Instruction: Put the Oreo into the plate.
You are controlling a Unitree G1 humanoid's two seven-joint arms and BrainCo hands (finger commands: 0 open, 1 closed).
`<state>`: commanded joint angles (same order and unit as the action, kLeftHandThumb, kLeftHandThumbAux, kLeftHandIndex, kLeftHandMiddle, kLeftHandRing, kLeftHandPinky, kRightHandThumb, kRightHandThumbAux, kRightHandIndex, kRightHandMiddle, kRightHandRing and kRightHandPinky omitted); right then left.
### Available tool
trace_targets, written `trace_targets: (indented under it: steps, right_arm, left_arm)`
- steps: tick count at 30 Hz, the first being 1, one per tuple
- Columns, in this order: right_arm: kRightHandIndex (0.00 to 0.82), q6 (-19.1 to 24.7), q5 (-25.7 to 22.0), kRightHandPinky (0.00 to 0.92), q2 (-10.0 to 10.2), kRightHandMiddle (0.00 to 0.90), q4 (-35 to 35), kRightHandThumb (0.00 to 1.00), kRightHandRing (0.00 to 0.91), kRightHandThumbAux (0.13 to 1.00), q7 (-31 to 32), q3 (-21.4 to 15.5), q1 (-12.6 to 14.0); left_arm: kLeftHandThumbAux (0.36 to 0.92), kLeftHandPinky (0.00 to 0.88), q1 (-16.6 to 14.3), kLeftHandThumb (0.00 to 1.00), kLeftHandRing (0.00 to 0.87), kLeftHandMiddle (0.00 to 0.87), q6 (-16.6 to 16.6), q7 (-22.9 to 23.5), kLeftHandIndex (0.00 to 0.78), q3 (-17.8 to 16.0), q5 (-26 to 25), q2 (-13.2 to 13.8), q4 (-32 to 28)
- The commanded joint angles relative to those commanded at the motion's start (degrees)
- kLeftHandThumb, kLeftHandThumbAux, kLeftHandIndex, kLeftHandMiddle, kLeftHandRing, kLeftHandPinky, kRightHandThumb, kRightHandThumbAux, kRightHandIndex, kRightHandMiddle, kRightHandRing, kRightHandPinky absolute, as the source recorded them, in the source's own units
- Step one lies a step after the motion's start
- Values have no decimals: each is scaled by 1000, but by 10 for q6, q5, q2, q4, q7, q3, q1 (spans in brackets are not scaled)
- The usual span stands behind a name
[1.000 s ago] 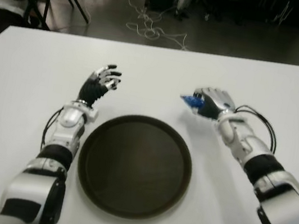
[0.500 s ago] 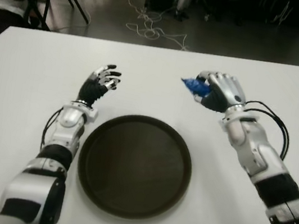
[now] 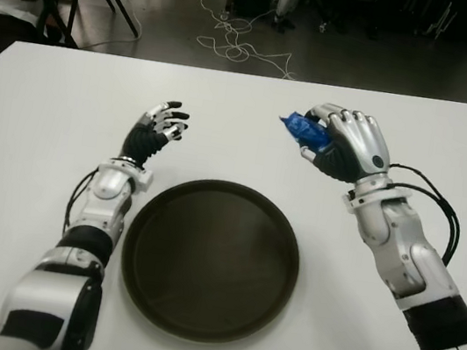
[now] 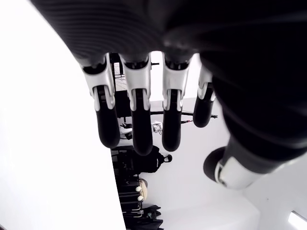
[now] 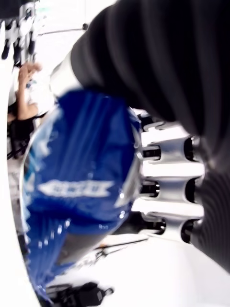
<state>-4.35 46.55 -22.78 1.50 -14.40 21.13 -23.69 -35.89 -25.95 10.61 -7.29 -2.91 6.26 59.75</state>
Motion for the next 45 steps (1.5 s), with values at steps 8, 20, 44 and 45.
trace_targets:
  steps: [8, 20, 44, 45]
  right_arm:
    - [430, -61, 3, 757, 30, 761, 2, 690, 752, 734, -11, 41, 25]
    - [428, -79, -125, 759, 18, 751, -98, 696, 756, 732, 225, 53, 83]
    - [424, -111, -237, 704, 31, 713, -76, 693, 724, 732, 354, 30, 69]
    - [424, -113, -239, 709, 31, 713, -73, 692, 725, 732, 358, 28, 68]
  left_arm:
    - [674, 294, -1, 55, 273, 287, 0, -7, 202, 1, 3, -1, 2]
    - [668, 305, -1, 53, 277, 286, -9, -8, 198, 0, 2, -4, 4]
    - [674, 309, 2, 64, 280, 287, -1, -13, 199, 0, 1, -7, -6]
    - [676, 310, 3, 63, 279, 287, -1, -13, 199, 0, 1, -7, -7]
